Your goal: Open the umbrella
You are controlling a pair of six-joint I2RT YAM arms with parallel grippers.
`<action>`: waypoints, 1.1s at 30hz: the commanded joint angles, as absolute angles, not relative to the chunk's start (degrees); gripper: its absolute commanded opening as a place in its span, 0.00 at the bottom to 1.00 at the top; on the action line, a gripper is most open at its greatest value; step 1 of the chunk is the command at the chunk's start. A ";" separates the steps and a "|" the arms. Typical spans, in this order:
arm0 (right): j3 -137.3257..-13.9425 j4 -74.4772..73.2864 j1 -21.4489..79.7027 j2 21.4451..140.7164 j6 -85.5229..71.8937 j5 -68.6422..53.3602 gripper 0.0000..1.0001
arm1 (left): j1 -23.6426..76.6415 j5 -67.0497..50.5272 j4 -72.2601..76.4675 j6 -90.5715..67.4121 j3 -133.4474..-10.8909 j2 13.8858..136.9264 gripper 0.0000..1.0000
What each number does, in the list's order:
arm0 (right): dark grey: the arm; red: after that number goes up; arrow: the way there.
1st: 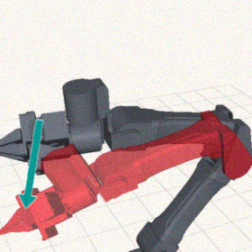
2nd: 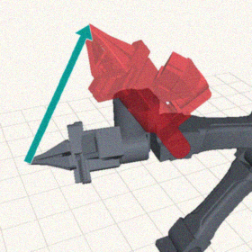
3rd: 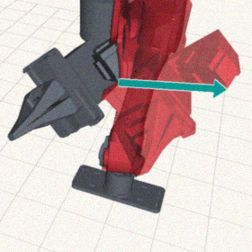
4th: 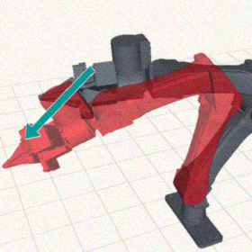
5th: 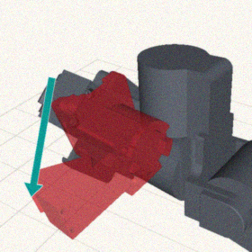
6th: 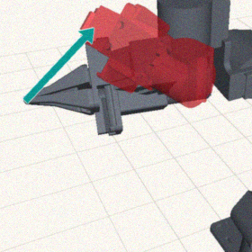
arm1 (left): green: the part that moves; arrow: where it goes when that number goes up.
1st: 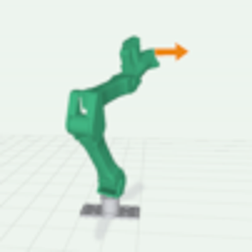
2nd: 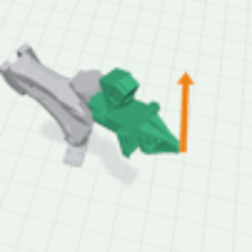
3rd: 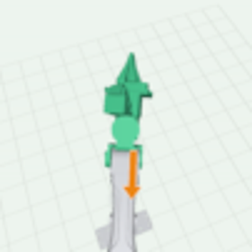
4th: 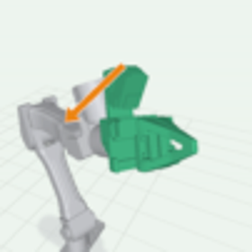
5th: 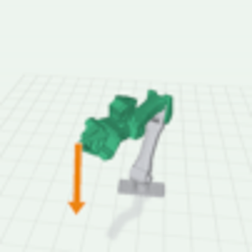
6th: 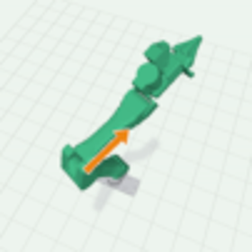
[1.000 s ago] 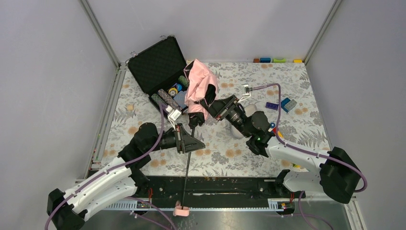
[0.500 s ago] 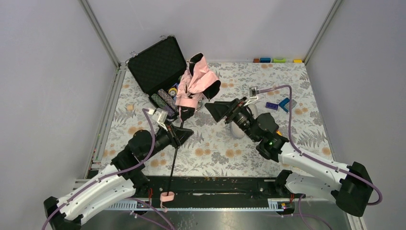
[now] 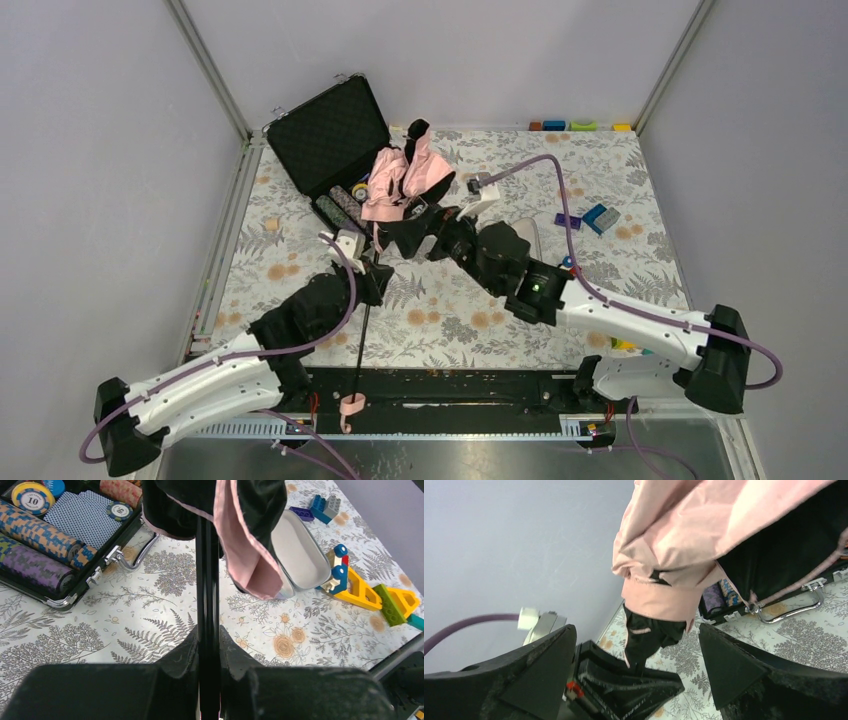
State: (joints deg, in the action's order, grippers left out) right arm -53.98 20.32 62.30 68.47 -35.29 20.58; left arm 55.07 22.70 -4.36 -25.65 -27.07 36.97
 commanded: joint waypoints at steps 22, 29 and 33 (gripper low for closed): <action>-78.11 -0.76 53.71 88.46 -39.33 25.69 0.93 | 67.75 47.68 3.36 -15.16 -29.21 47.84 0.00; -76.96 -0.57 51.48 86.35 -39.17 25.67 0.86 | 68.73 52.22 2.29 -14.31 -30.55 50.80 0.00; -75.33 3.01 49.86 86.67 -40.06 23.12 0.56 | 68.90 50.47 3.67 -11.91 -29.73 49.55 0.00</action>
State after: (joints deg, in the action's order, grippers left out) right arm -75.16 -2.04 52.66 88.73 -39.66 22.35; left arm 68.29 47.70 -1.65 -14.81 -27.40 51.81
